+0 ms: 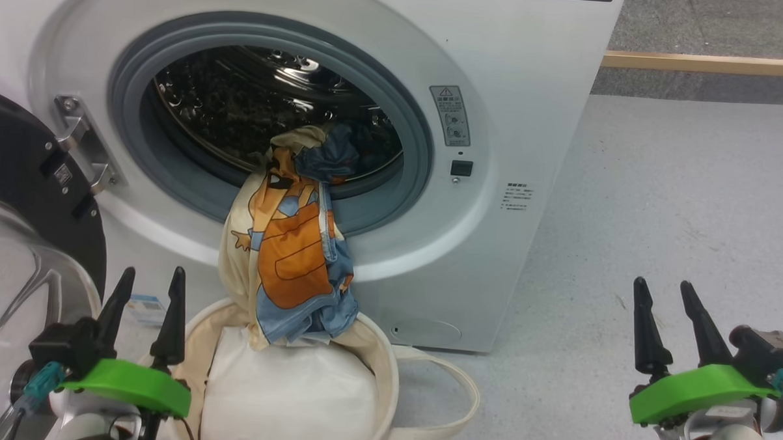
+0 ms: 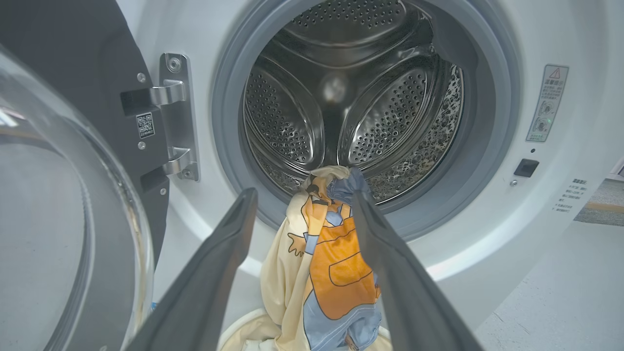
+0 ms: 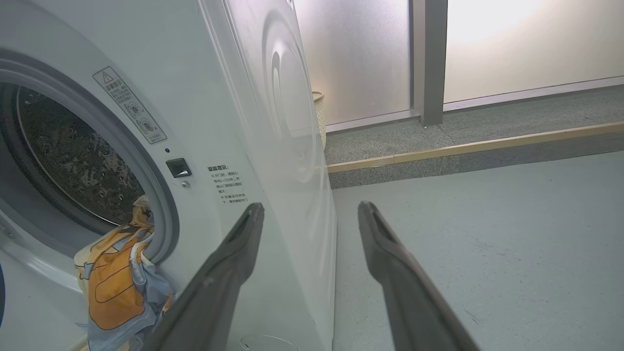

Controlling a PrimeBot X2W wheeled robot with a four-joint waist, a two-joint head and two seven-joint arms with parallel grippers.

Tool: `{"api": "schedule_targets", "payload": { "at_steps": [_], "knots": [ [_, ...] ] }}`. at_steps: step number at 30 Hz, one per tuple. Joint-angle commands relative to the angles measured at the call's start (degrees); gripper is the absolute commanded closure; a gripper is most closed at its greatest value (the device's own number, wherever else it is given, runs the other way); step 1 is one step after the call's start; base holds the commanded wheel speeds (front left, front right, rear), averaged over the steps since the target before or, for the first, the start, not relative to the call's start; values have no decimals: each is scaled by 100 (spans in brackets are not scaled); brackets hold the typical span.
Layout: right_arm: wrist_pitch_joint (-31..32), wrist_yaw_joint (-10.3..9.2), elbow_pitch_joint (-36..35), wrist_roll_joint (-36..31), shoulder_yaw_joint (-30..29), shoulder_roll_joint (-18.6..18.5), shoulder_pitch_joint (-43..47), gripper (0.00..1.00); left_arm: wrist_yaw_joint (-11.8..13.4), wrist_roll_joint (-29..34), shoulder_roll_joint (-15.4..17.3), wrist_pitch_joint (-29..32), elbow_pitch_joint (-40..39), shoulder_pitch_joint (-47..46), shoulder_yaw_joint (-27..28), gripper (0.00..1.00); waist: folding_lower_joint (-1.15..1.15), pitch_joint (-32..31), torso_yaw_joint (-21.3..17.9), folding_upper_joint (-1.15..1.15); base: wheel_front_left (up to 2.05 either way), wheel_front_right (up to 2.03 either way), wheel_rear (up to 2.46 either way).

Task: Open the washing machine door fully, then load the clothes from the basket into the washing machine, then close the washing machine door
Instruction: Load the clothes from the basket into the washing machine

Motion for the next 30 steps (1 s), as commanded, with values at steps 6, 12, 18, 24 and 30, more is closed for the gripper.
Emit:
{"api": "schedule_targets", "payload": {
  "at_steps": [6, 12, 18, 24, 30],
  "knots": [
    [-71, 42, -146, -25, 102, -115, -90, 0, -32, 35, 69, -69, -246, -135, 256, 0, 0, 14, -11, 0, 0, 0, 0],
    [-71, 42, -137, -29, 124, -88, -102, 0, -32, 35, 43, -69, -262, -118, 260, 0, 0, 8, -36, 0, 0, 0, 0],
    [-71, 42, -148, -47, 148, -65, -127, 0, -32, 26, 12, -69, -260, -101, 257, 0, 0, 13, -61, 0, 0, 0, 0],
    [-71, 42, -142, -49, 151, -52, -133, 0, -33, 21, -5, -69, -197, -95, 256, 0, 0, 33, -88, 0, 0, 0, 0],
    [-71, 42, -156, -49, 179, -48, -150, 0, -33, -63, -46, -69, 147, -79, 171, 0, 0, 103, -155, 0, 0, 0, 0]
  ]
}}
